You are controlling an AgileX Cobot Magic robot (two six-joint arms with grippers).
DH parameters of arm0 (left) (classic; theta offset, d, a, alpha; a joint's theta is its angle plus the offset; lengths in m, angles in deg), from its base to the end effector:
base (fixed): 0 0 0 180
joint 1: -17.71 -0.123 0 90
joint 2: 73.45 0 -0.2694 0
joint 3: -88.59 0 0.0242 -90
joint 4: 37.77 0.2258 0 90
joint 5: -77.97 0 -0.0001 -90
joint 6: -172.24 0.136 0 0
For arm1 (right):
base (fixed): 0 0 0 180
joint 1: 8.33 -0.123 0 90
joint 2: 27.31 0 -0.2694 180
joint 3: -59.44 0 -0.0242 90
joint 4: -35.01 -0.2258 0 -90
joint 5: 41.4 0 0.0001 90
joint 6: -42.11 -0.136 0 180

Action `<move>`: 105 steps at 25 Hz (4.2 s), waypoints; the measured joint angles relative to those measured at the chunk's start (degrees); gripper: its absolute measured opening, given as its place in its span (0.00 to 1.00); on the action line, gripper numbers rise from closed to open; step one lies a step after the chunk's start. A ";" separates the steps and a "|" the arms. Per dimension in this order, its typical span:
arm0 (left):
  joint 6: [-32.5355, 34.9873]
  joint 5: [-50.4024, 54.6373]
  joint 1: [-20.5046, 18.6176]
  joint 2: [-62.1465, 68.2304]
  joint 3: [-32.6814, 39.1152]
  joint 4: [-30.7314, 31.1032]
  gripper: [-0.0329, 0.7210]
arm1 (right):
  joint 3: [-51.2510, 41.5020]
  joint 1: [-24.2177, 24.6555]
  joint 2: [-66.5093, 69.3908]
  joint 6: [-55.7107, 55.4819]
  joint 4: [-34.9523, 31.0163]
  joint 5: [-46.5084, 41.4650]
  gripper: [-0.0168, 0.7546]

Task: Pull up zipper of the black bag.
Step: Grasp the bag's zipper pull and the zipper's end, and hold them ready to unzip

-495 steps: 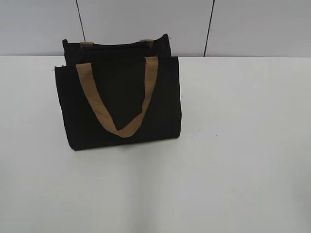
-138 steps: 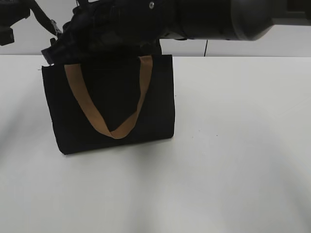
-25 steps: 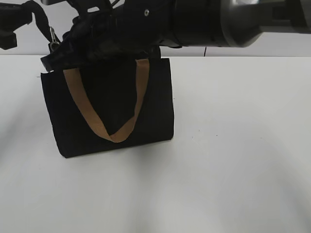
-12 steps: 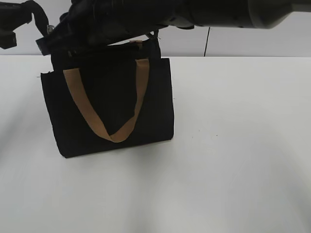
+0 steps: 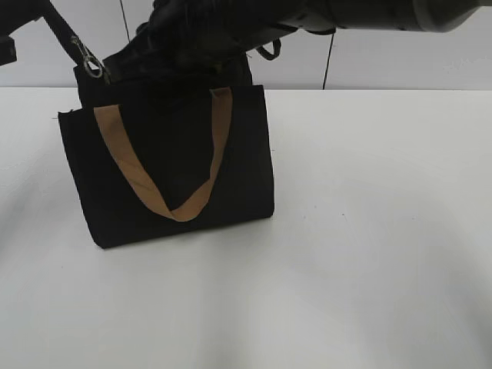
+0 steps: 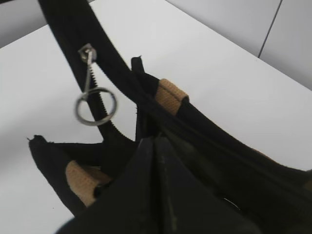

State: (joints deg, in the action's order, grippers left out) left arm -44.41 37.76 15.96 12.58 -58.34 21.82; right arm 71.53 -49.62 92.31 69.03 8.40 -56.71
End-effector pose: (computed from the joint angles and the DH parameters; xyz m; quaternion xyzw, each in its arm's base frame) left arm 0.3050 -0.0664 0.2913 0.2803 0.6814 -0.1158 0.6661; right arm 0.3433 0.3230 0.2421 -0.3418 0.8006 0.2165 0.4419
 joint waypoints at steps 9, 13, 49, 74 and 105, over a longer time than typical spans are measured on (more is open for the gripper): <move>0.00 0.80 0.00 -1.59 0.00 0.36 0.06 | 0.00 0.69 0.00 -1.06 -0.04 -1.38 0.00; 0.00 0.80 0.00 -1.59 0.00 0.31 0.06 | 0.00 -0.90 0.00 -0.43 -0.16 -0.99 0.01; 0.00 0.93 0.00 -1.59 0.00 0.31 0.06 | 0.36 -6.62 3.85 4.05 -1.87 10.47 0.46; 0.00 1.10 0.00 -1.59 0.00 0.31 0.06 | 1.39 -7.56 3.92 3.06 -1.91 9.86 0.29; 0.00 1.05 0.20 -1.71 0.00 0.64 0.06 | 1.79 -0.01 0.28 -1.19 -2.28 -1.68 0.00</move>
State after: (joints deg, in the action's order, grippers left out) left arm -44.41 38.82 16.16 10.87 -58.34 22.47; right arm 73.32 -49.63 92.59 67.84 6.11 -58.39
